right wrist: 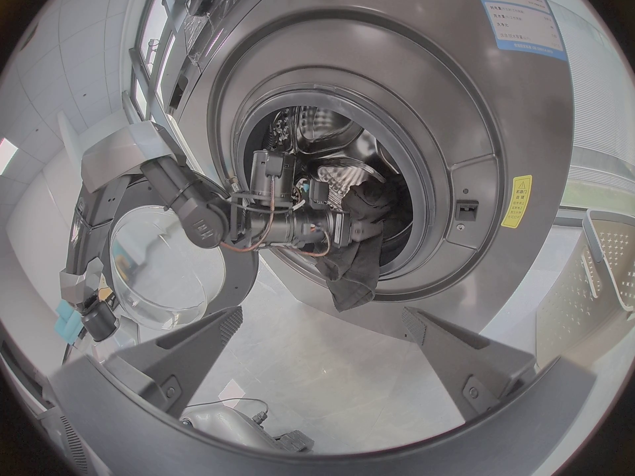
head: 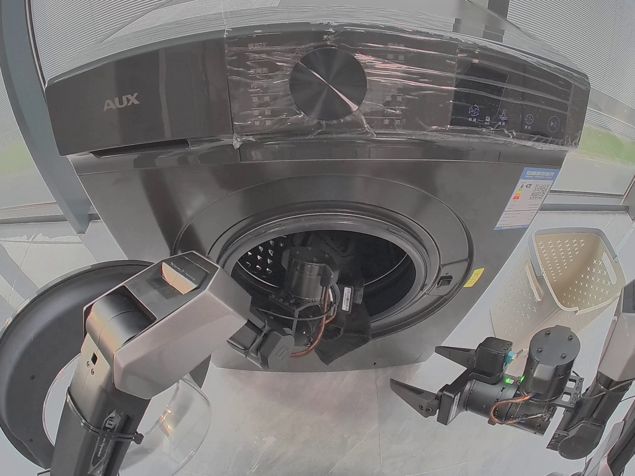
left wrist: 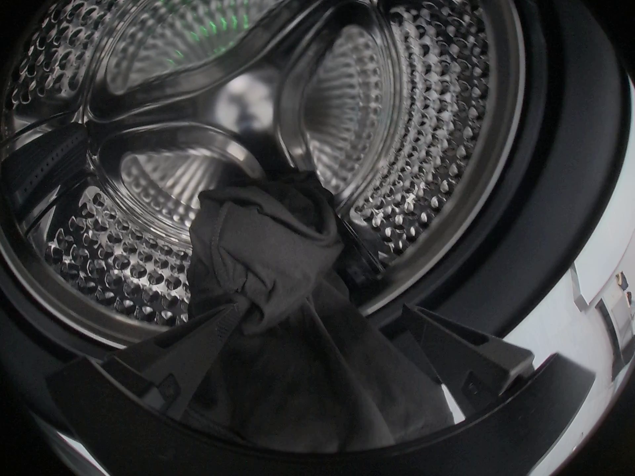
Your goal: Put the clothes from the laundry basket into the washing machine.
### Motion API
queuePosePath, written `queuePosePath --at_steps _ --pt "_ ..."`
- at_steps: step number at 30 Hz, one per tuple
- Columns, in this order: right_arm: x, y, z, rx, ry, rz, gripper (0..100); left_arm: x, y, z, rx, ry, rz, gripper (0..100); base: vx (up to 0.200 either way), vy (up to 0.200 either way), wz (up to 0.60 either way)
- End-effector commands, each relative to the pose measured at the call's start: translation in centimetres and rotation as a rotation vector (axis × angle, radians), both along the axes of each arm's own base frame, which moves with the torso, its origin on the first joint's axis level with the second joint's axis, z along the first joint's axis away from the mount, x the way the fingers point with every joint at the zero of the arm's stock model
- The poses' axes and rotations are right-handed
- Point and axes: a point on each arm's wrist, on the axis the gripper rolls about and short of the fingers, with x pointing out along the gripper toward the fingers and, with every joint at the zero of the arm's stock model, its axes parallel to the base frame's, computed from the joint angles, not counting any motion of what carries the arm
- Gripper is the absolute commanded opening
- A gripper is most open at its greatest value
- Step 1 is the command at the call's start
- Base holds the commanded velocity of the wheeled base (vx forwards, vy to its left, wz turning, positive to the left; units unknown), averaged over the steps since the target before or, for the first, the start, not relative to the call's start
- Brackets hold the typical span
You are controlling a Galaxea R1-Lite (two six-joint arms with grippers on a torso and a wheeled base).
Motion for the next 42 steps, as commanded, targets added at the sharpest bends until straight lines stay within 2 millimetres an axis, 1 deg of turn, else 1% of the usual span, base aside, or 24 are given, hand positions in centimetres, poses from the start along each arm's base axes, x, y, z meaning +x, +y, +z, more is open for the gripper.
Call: queuePosePath --at_steps 1,4,6,7,8,10,15,16,21,23,24,26,27,28,32,34,36,39,40,42 --pt "0.0 -0.1 0.1 0.002 -0.002 -0.002 100 -1.5 -0.4 -0.6 0.028 0.033 -0.028 100 0.000 0.000 0.00" --pt "0.0 -0.1 0.1 0.003 -0.003 -0.002 100 -2.0 -0.5 -2.0 0.052 0.063 -0.038 100 0.000 0.000 0.00" --pt "0.1 -0.1 0.1 0.003 -0.003 -0.003 100 -1.9 -0.4 -2.9 0.063 0.076 -0.035 100 0.000 0.000 0.00" --pt "0.1 -0.1 0.1 0.003 -0.003 -0.003 100 -1.9 -0.4 -2.9 0.063 0.076 -0.035 100 0.000 0.000 0.00" --pt "0.1 -0.1 0.1 0.005 -0.005 -0.005 100 -1.6 -0.3 -3.7 0.073 0.085 -0.032 100 0.000 0.000 0.00" --pt "0.1 -0.1 0.2 0.007 -0.008 -0.005 100 -1.4 -0.3 -4.3 0.088 0.087 -0.033 100 0.000 0.000 0.00" --pt "0.2 0.0 0.3 0.012 -0.013 -0.005 100 -1.1 -0.1 -4.4 0.088 0.081 -0.026 100 0.000 0.000 0.00" --pt "0.2 0.0 0.3 0.012 -0.013 -0.006 100 -1.0 -0.1 -4.3 0.086 0.079 -0.025 0 0.000 0.000 0.00" --pt "0.2 0.0 0.3 0.013 -0.014 -0.005 100 -0.3 -0.3 -3.3 0.047 0.033 -0.018 0 0.000 0.000 0.00" --pt "0.2 0.0 0.3 0.013 -0.015 -0.005 100 0.4 0.0 -2.7 0.032 0.014 -0.002 0 0.000 0.000 0.00" --pt "0.2 0.1 0.3 0.015 -0.016 -0.002 100 1.4 0.1 -1.5 0.000 -0.023 0.013 0 0.000 0.000 0.00" --pt "0.3 0.1 0.4 0.016 -0.018 -0.005 100 2.6 0.3 0.0 -0.034 -0.075 0.038 0 0.000 0.000 0.00" --pt "0.3 0.1 0.4 0.016 -0.018 -0.005 100 2.6 0.3 0.0 -0.034 -0.075 0.038 0 0.000 0.000 0.00" --pt "0.3 0.0 0.4 0.016 -0.018 -0.006 100 4.0 0.9 1.6 -0.069 -0.129 0.067 0 0.000 0.000 0.00" --pt "0.3 0.1 0.4 0.017 -0.019 -0.005 100 6.2 2.0 3.2 -0.102 -0.194 0.106 0 0.000 0.000 0.00" --pt "0.4 0.2 0.5 0.020 -0.023 -0.005 100 6.8 2.1 3.5 -0.118 -0.217 0.113 0 0.000 0.000 0.00" --pt "0.4 0.2 0.4 0.019 -0.022 -0.005 100 7.2 2.1 3.3 -0.124 -0.227 0.118 0 0.000 0.000 0.00" --pt "0.4 0.2 0.4 0.019 -0.022 -0.005 100 7.2 2.1 2.8 -0.119 -0.220 0.118 0 0.000 0.000 0.00" --pt "0.4 0.2 0.4 0.019 -0.022 -0.005 100 7.2 2.0 2.7 -0.119 -0.219 0.116 100 0.000 0.000 0.00" --pt "0.4 0.1 0.5 0.020 -0.023 -0.005 100 6.8 1.7 2.6 -0.117 -0.211 0.109 100 0.000 0.000 0.00"
